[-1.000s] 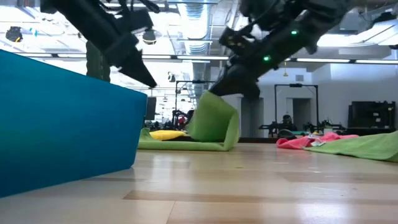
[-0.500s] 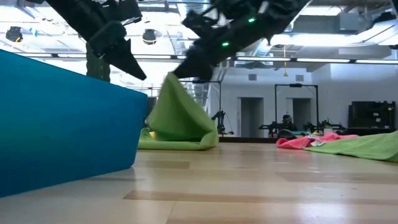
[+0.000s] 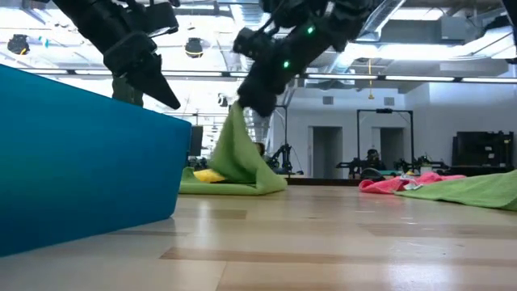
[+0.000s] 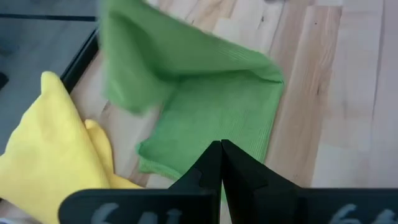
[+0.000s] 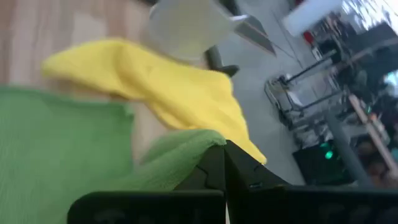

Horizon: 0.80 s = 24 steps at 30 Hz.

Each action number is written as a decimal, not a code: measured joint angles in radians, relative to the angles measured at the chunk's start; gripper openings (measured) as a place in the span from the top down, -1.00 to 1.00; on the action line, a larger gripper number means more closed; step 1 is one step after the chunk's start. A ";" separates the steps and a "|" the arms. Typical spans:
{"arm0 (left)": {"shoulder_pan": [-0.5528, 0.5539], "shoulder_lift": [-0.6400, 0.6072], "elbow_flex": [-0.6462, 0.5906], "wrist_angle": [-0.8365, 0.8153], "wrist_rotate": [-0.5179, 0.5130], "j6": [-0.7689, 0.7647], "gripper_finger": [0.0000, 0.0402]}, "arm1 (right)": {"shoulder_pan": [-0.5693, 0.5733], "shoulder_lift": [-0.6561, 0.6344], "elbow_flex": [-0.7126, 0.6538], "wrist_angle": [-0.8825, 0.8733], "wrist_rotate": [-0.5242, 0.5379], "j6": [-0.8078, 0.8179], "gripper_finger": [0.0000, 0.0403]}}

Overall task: Fold microfiber towels
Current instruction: Fold the top green microfiber

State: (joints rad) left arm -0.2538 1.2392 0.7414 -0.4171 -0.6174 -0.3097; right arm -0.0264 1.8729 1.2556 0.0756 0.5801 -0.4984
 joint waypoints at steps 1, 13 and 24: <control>-0.002 0.000 0.000 -0.007 0.001 -0.007 1.00 | -0.004 -0.013 0.002 -0.012 0.000 0.022 0.94; -0.044 0.000 0.000 -0.048 0.001 -0.088 1.00 | 0.009 0.090 -0.002 0.114 -0.244 0.079 0.94; -0.062 0.000 0.000 -0.062 0.000 -0.098 1.00 | 0.018 0.082 0.002 0.096 0.022 0.020 0.94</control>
State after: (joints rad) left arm -0.3157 1.2396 0.7414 -0.4794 -0.6170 -0.4080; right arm -0.0079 1.9550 1.2575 0.1716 0.6019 -0.4783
